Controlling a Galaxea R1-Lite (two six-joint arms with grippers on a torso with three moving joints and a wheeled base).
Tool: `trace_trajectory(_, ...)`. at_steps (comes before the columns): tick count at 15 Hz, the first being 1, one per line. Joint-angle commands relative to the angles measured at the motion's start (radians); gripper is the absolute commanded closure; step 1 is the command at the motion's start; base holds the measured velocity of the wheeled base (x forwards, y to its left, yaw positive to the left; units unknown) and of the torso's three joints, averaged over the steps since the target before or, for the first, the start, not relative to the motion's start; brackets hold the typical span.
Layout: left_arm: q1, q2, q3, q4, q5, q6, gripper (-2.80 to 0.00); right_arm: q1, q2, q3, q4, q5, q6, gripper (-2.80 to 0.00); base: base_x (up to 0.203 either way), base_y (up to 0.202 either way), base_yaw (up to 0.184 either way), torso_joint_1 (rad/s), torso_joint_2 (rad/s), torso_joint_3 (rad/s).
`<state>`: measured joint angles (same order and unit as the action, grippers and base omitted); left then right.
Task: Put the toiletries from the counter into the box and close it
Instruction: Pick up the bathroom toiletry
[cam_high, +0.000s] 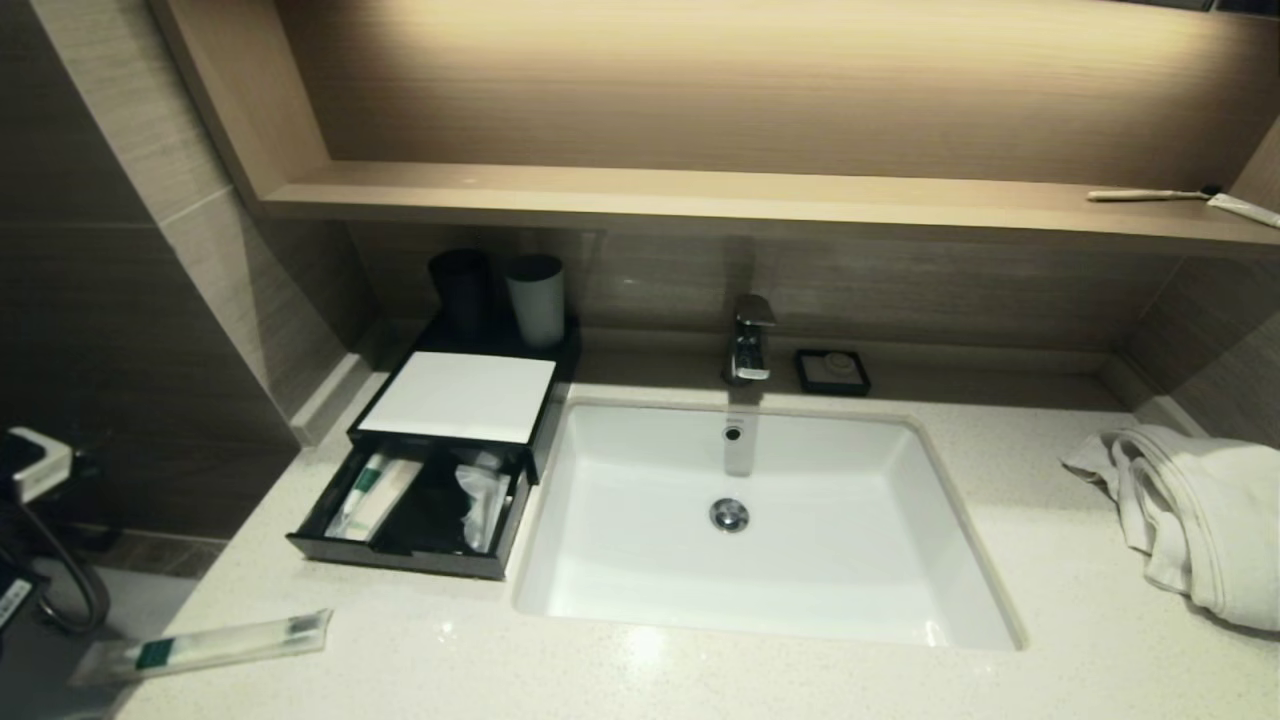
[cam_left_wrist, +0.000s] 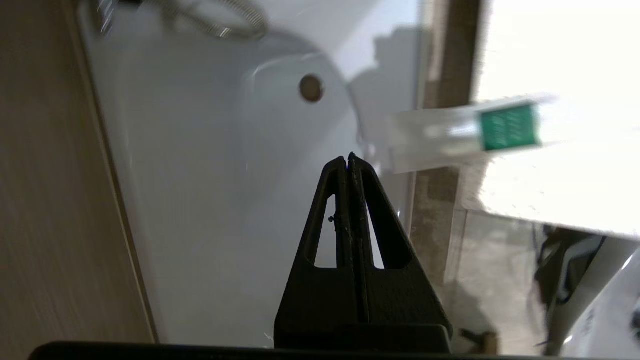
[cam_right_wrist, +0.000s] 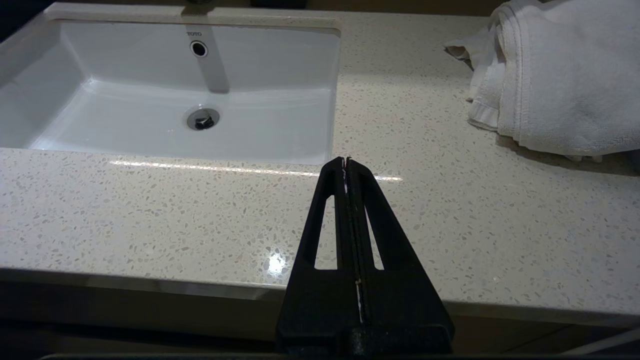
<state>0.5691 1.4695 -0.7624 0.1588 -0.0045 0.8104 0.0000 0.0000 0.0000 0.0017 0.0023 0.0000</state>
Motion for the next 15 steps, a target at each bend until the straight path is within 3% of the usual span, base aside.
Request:
trace_trajectory(1,0.000,-0.025,0.028,0.004,-0.077,0.143,0.00,0.000,0.000,0.000,0.000,0.001,0.000,0.00,0.000,0.000,0.000,0.000,0.00,0.000)
trace_trajectory(3,0.001,-0.063,0.040,0.057,-0.137,0.288,0.00,0.000,0.000,0.000,0.000,0.001,0.000,0.00,0.000,0.000,0.000,0.000,0.00,0.000)
trace_trajectory(5,0.000,-0.075,0.026,0.186,-0.164,0.403,0.00,0.000,0.000,0.000,0.000,0.001,0.000,0.00,0.000,0.000,0.000,0.000,0.00,0.000)
trace_trajectory(9,0.013,0.016,-0.025,0.262,-0.167,0.525,0.00,0.000,0.000,0.000,0.000,0.001,0.000,0.00,0.000,0.000,0.000,0.000,0.00,0.000)
trace_trajectory(12,0.071,0.103,-0.096,0.363,-0.168,0.627,0.00,0.000,0.000,0.000,0.000,0.001,0.000,0.00,0.000,0.000,0.000,0.000,0.00,0.000)
trace_trajectory(15,0.104,0.207,-0.177,0.425,-0.189,0.659,0.00,0.000,0.000,0.000,0.000,0.001,0.000,0.00,0.000,0.000,0.000,0.000,0.00,0.000)
